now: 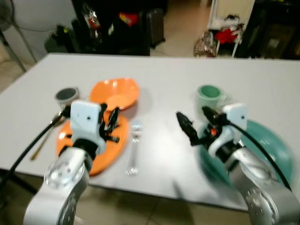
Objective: Setting the table
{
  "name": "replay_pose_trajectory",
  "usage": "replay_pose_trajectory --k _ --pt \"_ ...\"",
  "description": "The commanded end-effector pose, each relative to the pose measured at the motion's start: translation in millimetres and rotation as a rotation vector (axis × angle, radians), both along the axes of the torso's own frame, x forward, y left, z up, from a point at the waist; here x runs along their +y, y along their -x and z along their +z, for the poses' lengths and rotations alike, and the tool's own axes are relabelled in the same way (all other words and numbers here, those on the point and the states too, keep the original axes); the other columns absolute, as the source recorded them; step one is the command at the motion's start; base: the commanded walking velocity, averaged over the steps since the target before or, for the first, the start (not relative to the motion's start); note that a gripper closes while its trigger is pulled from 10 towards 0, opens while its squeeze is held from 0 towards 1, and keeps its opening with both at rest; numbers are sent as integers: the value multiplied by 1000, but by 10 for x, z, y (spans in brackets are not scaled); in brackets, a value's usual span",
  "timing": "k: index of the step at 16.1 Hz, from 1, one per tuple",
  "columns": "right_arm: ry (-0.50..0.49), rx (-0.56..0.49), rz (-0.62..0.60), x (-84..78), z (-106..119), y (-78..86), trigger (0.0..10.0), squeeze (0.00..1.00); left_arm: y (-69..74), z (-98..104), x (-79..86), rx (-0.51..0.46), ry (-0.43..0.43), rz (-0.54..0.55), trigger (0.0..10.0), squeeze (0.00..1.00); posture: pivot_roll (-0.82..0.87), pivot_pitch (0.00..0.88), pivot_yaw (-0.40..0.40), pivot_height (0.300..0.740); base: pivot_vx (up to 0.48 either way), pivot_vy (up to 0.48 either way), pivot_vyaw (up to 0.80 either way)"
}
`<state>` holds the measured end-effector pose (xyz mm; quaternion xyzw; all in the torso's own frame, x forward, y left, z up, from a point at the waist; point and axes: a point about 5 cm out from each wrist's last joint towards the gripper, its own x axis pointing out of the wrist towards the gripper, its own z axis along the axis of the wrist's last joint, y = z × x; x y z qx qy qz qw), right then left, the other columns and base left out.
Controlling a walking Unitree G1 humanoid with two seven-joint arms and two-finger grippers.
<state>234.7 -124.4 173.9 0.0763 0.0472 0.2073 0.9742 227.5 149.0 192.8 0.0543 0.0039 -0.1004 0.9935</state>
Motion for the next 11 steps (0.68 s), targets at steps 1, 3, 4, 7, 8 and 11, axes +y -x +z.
replay_pose_trajectory --k 1,3,4,7,8,11 --pt "-17 -13 40 67 33 10 10000 1000 25 -35 46 23 6 34 10000 0 -86 0 73 740 0 -480 800" --pt "-20 -13 44 73 33 10 10000 1000 30 -48 36 40 80 35 10000 0 -85 0 73 740 0 -251 800" --pt "-22 -13 47 78 31 10 10000 1000 35 -48 40 45 72 35 10000 0 -82 0 73 740 0 480 800" --pt "-26 -11 46 84 24 11 10000 1000 36 -22 53 22 -9 37 10000 0 -81 0 74 740 0 0 800" --pt "-27 -11 45 87 22 12 10000 1000 37 -19 53 20 -24 38 10000 0 -80 0 74 740 0 -480 800" --pt "-30 -10 43 81 16 11 10000 1000 39 -28 35 40 39 26 10000 0 -80 0 74 740 0 -160 800"
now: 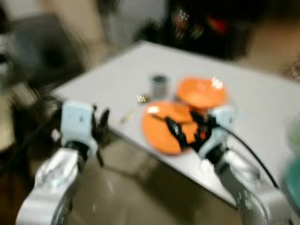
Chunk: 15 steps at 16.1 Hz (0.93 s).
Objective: Setting the table
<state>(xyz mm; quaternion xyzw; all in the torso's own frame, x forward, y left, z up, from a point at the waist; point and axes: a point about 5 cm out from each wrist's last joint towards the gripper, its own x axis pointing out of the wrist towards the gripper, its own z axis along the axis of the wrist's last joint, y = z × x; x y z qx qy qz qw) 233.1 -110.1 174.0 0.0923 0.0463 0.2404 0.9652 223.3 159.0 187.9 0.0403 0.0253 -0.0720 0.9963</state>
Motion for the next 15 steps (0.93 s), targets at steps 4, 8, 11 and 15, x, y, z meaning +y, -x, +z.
replay_pose_trajectory --k 4,8,11,15 --pt "1 -8 -24 -62 5 -8 10000 1000 1 20 -47 -9 -21 -24 10000 0 -75 0 69 740 0 360 800" --pt "1 -6 -18 -59 -6 -11 10000 1000 8 30 -63 -18 9 -35 10000 0 -72 0 63 740 0 -360 800" --pt "2 -4 -9 -52 -12 -11 10000 1000 14 21 -76 -6 21 -43 10000 0 -70 0 61 740 0 480 800" --pt "1 -6 -3 -42 -15 -26 10000 1000 4 22 -48 -16 -21 -24 10000 0 -68 0 59 740 0 -240 800"
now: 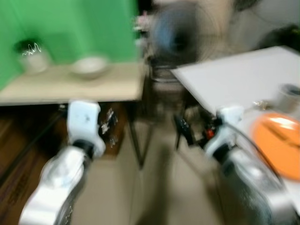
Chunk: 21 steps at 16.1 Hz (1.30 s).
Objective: Setting the table
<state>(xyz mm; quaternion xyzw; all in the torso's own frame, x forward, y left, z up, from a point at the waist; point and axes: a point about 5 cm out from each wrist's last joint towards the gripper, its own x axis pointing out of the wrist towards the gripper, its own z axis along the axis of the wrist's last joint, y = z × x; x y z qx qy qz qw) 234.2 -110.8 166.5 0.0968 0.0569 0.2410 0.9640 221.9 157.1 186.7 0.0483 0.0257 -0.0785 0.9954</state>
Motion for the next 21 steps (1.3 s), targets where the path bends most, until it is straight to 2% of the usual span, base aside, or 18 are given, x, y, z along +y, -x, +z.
replay_pose_trajectory --k 1,2,3,4,11,14,16,18,21 --pt "5 -30 -8 -38 59 -20 10000 1000 -7 39 -24 -22 37 -1 10000 0 -67 0 56 740 0 0 800" --pt "9 -31 -18 -46 54 -27 10000 1000 -10 26 -9 -7 54 19 10000 0 -66 0 53 740 0 0 425" --pt "9 -24 -39 -63 40 -40 10000 765 -17 29 4 -11 46 26 10000 0 -67 0 52 740 0 0 0" --pt "15 -17 -52 -75 29 -53 10000 0 -25 22 15 -9 32 29 10000 0 -67 0 51 740 0 0 0" --pt "31 -31 -59 -76 15 -94 10000 0 -43 65 -57 -56 27 -49 10000 0 -64 0 43 740 35 0 0" --pt "147 -85 -69 -53 20 -147 10000 0 -43 61 -10 -62 40 -21 10000 0 -63 0 40 740 324 0 267" --pt "145 -89 -85 -64 22 -175 10000 0 -46 43 23 -62 41 -1 10000 0 -61 0 37 740 377 0 800" --pt "68 -75 -131 -103 8 -185 10000 0 -31 3 65 -58 30 20 10000 0 -60 0 35 740 382 0 0" --pt "70 -85 -157 -132 -16 -185 10000 0 -19 -37 154 -61 8 35 10000 0 -59 0 36 740 360 0 0"
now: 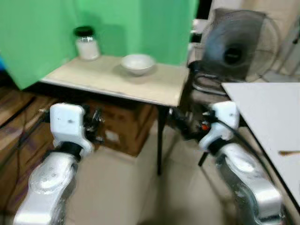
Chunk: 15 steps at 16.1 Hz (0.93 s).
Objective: Setting the table
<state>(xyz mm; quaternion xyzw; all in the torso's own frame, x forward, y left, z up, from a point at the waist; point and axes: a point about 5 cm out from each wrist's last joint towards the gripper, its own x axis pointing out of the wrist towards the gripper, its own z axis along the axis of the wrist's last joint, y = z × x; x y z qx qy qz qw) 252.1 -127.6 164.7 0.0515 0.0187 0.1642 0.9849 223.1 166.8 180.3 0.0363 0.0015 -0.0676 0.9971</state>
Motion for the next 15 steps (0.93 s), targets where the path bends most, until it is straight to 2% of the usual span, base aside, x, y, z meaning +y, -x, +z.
replay_pose_trajectory --k 1,7,15 --pt "-12 -1 1 32 -5 -6 10000 0 -7 28 62 -14 -21 15 10000 0 -59 0 36 740 345 0 0" --pt "-19 19 -1 22 -61 -6 10000 0 -6 34 74 -27 -53 -3 10000 0 -51 0 29 740 339 0 0" --pt "-41 58 16 32 -101 27 10000 0 47 21 73 -18 -45 4 10000 0 -38 0 19 740 337 0 0"
